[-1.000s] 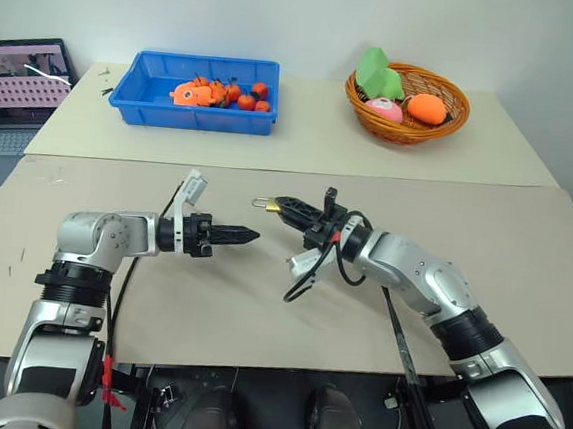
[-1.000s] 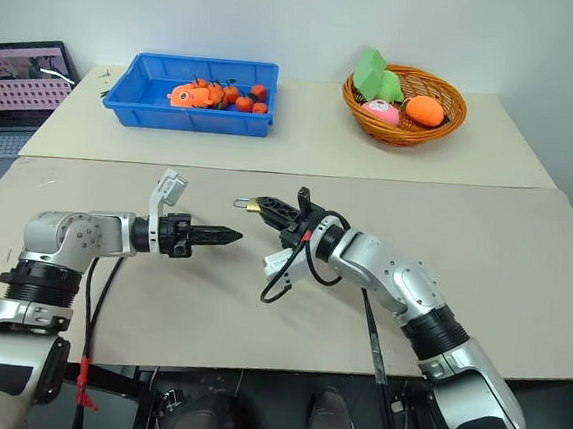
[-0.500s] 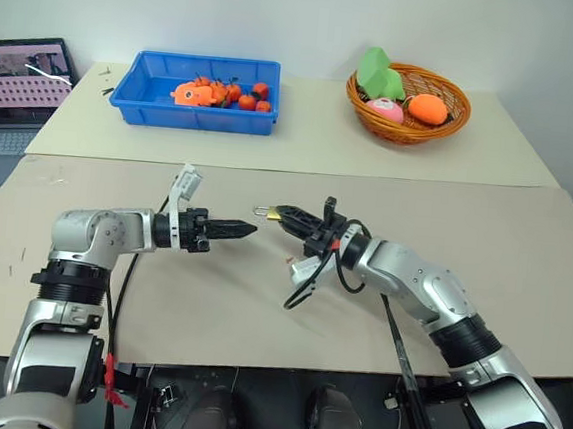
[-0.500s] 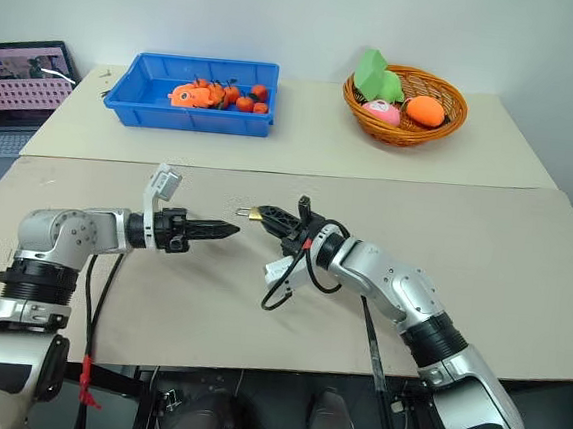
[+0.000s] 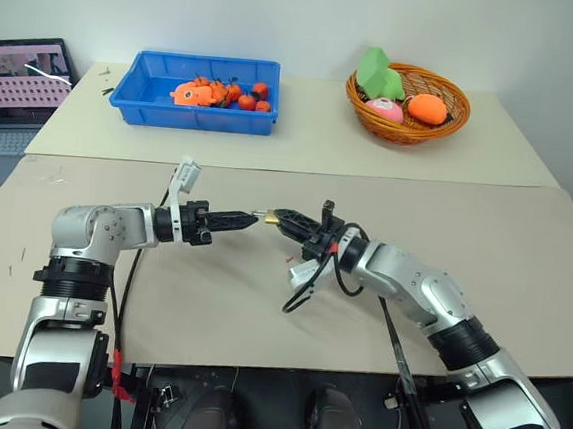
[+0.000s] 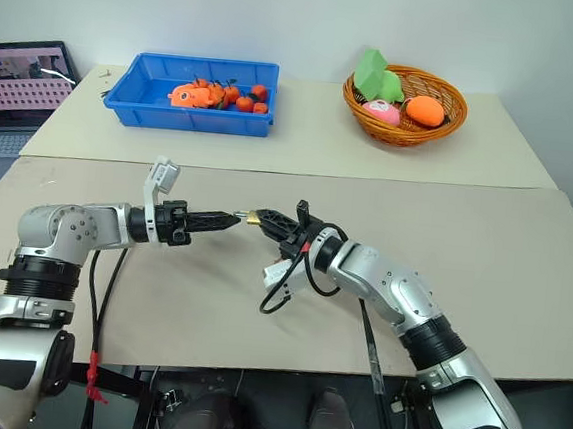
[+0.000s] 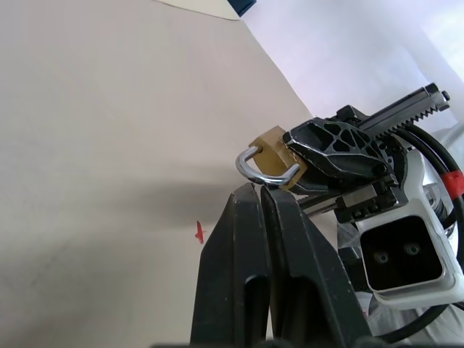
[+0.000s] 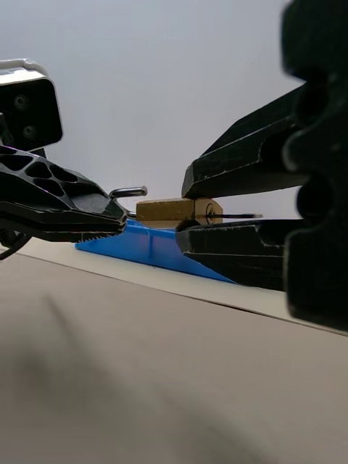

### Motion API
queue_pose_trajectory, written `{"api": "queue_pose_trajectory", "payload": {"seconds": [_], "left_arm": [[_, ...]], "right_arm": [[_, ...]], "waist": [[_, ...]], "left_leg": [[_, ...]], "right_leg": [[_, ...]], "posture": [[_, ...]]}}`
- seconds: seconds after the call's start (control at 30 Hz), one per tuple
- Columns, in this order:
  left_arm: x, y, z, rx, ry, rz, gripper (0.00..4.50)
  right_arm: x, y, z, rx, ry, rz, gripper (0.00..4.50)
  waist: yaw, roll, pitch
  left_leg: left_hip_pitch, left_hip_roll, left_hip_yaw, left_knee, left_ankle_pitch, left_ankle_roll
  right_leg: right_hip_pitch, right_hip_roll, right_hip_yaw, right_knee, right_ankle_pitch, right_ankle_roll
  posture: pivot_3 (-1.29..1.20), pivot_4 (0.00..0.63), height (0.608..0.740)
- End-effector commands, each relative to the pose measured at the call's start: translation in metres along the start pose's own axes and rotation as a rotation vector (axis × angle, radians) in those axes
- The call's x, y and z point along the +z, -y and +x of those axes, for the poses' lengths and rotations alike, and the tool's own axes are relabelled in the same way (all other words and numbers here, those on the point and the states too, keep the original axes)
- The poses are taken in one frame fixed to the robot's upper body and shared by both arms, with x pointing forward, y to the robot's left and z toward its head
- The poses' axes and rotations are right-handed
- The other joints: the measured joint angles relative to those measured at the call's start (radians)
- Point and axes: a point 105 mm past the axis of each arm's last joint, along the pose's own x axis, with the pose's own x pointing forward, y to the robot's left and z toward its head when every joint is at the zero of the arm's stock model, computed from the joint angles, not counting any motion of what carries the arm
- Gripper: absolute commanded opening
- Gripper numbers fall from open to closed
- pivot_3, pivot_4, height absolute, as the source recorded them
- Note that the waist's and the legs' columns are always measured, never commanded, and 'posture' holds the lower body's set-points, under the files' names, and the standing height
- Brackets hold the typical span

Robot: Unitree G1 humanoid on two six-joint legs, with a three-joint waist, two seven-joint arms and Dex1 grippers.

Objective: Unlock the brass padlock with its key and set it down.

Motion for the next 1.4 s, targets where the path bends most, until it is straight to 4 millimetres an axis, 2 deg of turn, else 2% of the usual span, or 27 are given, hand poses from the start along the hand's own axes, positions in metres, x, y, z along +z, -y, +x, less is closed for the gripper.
{"api": "queue_pose_trajectory", "payload": {"seconds": [0.03, 0.6, 0.8, 0.97, 1.1, 1.17, 1.2, 1.3, 1.4], "left_arm": [[0.013, 0.011, 0.0, -0.037, 0.035, 0.029, 0.14], [0.01, 0.013, -0.001, -0.052, 0.021, 0.012, 0.14], [0.011, 0.014, -0.001, -0.059, 0.031, 0.01, 0.14], [0.031, 0.025, -0.011, -0.098, 0.105, 0.066, 0.14], [0.047, 0.043, -0.02, -0.132, 0.129, 0.189, 0.14], [0.039, 0.052, -0.024, -0.113, 0.035, 0.352, 0.14], [0.028, 0.051, -0.026, -0.086, -0.049, 0.448, 0.14], [-0.006, 0.036, -0.033, -0.038, -0.259, 0.674, 0.14], [-0.023, 0.035, -0.037, -0.074, -0.317, 0.712, 0.14]], "right_arm": [[0.006, 0.013, 0.002, -0.052, 0.023, -0.009, 0.13], [0.024, 0.009, -0.003, -0.043, 0.068, -0.036, 0.13], [0.014, 0.003, -0.006, -0.027, 0.029, -0.005, 0.13], [-0.004, -0.015, -0.013, 0.02, -0.035, 0.075, 0.13], [-0.007, -0.014, -0.015, 0.015, -0.036, 0.109, 0.13], [-0.008, -0.005, -0.016, -0.014, -0.028, 0.143, 0.13], [-0.006, 0.0, -0.017, -0.026, -0.018, 0.157, 0.13], [0.001, 0.007, -0.019, -0.032, 0.015, 0.18, 0.13], [0.017, 0.011, -0.016, -0.03, 0.06, 0.27, 0.13]], "waist": [[0.0, 0.0, 0.0], [0.0, 0.0, 0.0], [0.001, 0.0, 0.0], [0.001, 0.0, 0.0], [-0.002, 0.0, 0.0], [-0.003, 0.0, 0.0], [-0.005, 0.0, 0.0], [-0.004, 0.001, -0.001], [0.004, 0.001, 0.0]], "left_leg": [[0.0, 0.0, 0.0, 0.0, 0.0, 0.0], [0.0, 0.0, 0.0, 0.0, 0.0, 0.0], [0.0, 0.0, 0.0, 0.0, 0.0, 0.0], [0.0, 0.0, 0.0, 0.0, 0.0, 0.0], [0.0, 0.0, 0.0, 0.0, 0.0, 0.0], [0.0, 0.0, 0.0, 0.0, 0.0, 0.0], [0.0, 0.0, 0.0, 0.0, 0.0, 0.0], [0.001, 0.0, 0.001, -0.001, -0.001, -0.001], [0.001, 0.001, 0.0, 0.0, -0.001, -0.001]], "right_leg": [[0.0, 0.0, 0.0, 0.0, 0.0, 0.0], [0.0, 0.0, 0.0, 0.0, 0.0, 0.0], [0.0, 0.0, 0.0, 0.0, 0.0, 0.0], [0.0, 0.0, 0.0, 0.0, 0.0, 0.0], [0.0, 0.0, 0.0, 0.0, 0.0, 0.0], [0.0, 0.0, 0.0, 0.0, 0.0, 0.0], [0.0, 0.0, 0.0, 0.0, 0.0, 0.0], [0.0, 0.0, 0.001, 0.0, -0.001, -0.001], [0.0, 0.0, 0.0, 0.001, -0.001, -0.002]], "posture": [[0.0, 0.15, 0.664], [0.0, 0.15, 0.664], [0.0, 0.15, 0.664], [0.0, 0.15, 0.664], [0.0, 0.15, 0.664], [0.0, 0.15, 0.664], [0.0, 0.15, 0.664], [0.0, 0.15, 0.664], [0.0, 0.15, 0.664]]}}
